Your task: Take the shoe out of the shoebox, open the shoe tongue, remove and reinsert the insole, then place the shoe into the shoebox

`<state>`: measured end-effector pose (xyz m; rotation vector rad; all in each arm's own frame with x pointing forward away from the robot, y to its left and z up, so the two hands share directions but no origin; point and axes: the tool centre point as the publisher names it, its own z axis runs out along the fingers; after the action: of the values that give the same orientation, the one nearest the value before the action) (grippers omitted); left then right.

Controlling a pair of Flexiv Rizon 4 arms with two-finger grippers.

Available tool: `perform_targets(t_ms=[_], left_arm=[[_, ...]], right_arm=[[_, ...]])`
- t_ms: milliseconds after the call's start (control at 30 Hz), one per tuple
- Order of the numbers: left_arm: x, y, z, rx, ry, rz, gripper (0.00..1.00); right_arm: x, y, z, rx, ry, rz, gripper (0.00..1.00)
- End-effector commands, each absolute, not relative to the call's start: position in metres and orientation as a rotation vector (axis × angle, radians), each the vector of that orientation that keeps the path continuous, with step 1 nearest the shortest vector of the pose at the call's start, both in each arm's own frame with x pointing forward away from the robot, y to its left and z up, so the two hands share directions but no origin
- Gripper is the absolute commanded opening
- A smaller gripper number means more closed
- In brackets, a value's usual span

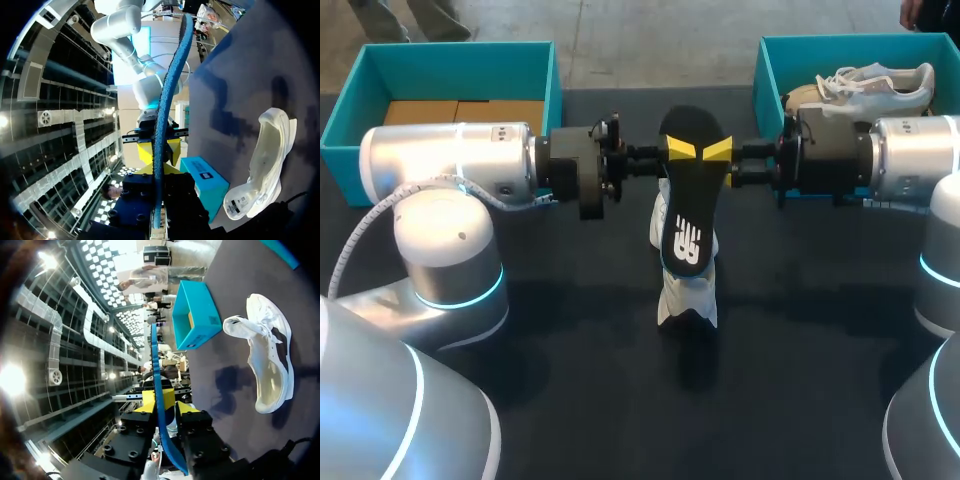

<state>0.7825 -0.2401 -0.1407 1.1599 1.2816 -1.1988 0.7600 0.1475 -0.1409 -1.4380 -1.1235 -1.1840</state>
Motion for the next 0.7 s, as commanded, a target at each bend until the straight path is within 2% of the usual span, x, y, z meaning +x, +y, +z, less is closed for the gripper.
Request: perform_targets(t_ms=[33, 467, 700], left_arm=[[0.779, -0.237, -0.145, 1.165, 1.314, -1.225, 0.00], [0.768, -0.233, -0.158, 1.135, 1.400, -1.328, 0.00], [0.768, -0.233, -0.158, 1.135, 1.400, -1.328, 0.00]], right_arm=[[0.757, 0.143, -0.144, -1.474, -1.121, -1.190, 1.00], [0.757, 0.106, -0.166, -1.640, -1.087, -1.183, 1.00], [0.757, 0.106, -0.166, -1.640, -1.087, -1.183, 1.00]])
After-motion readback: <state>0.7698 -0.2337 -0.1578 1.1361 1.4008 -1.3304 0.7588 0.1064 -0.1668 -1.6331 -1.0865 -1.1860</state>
